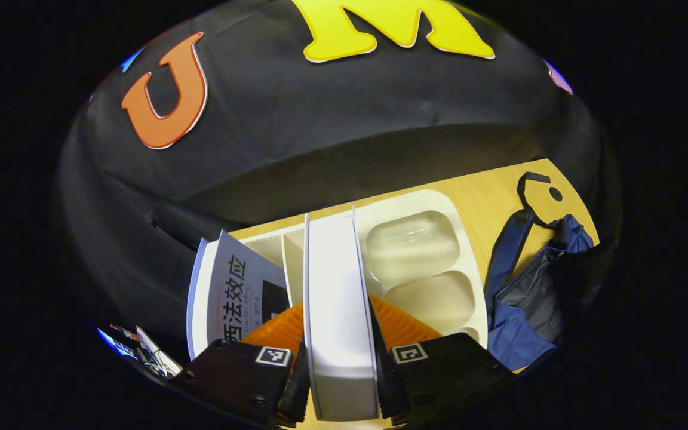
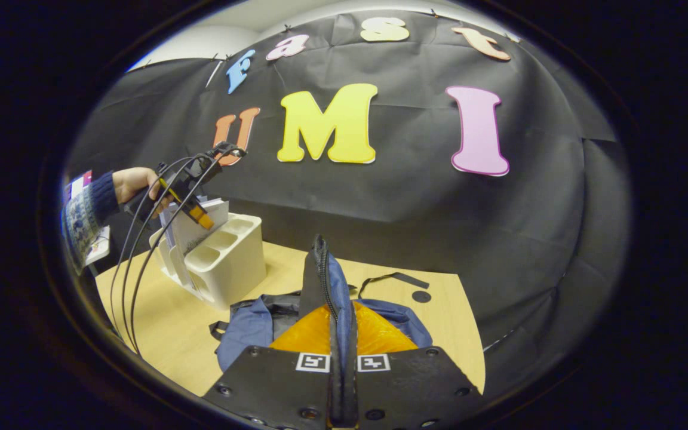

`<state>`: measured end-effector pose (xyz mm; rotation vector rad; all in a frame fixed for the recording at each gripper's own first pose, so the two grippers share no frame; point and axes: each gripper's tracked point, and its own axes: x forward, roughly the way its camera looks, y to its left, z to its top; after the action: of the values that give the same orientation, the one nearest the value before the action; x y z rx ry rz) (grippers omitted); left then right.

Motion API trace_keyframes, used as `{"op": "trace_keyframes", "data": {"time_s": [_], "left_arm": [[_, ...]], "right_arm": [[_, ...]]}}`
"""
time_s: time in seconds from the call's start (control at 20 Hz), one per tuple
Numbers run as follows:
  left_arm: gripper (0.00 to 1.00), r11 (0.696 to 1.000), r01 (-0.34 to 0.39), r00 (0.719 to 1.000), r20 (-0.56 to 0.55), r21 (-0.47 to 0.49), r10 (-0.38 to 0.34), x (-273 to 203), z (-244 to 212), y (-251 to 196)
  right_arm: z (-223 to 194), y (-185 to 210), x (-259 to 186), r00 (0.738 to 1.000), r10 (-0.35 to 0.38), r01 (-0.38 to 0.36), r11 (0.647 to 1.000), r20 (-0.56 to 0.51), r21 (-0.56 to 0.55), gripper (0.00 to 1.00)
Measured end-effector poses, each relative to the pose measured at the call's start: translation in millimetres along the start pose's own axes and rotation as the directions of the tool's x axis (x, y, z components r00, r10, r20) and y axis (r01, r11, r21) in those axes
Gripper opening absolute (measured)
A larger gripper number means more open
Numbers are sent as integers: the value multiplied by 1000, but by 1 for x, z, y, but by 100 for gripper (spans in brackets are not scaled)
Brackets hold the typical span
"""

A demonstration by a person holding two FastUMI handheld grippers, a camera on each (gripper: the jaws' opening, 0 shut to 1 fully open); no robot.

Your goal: Open the schoolbag, grab two books from the bookshelf and put them into the schoolbag.

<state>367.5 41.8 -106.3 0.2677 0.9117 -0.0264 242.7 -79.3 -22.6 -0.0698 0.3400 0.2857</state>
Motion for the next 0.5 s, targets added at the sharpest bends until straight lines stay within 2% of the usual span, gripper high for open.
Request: {"op": "trace_keyframes", "data": {"time_s": [0.05, 0.1, 0.25, 0.3, 0.4, 0.5], "left_arm": [[51, 1000, 6, 1000, 15, -9, -6, -3, 2, 1], [46, 1000, 11, 1000, 26, -20, -10, -7, 0, 3], [46, 998, -6, 999, 36, -59, 8, -24, -7, 17], [49, 997, -3, 999, 41, -77, 6, -30, -12, 19], [46, 994, 16, 999, 49, -104, -11, -43, -22, 23], [46, 989, 31, 998, 60, -143, -23, -55, -35, 27]], "right_arm": [[-1, -1, 0, 1000, -1, 1, 1000, 0, 6, 2], [-1, -2, -1, 1000, -1, 1, 1000, 1, 12, 2], [-4, -4, -1, 1000, -2, 1, 1000, 2, 22, 2], [-6, -3, -1, 1000, 2, -2, 1000, -5, 25, 2], [-6, 1, 1, 1000, 8, -8, 1000, -9, 19, 4], [-7, 4, 3, 1000, 14, -14, 1000, -14, 12, 1]]}}
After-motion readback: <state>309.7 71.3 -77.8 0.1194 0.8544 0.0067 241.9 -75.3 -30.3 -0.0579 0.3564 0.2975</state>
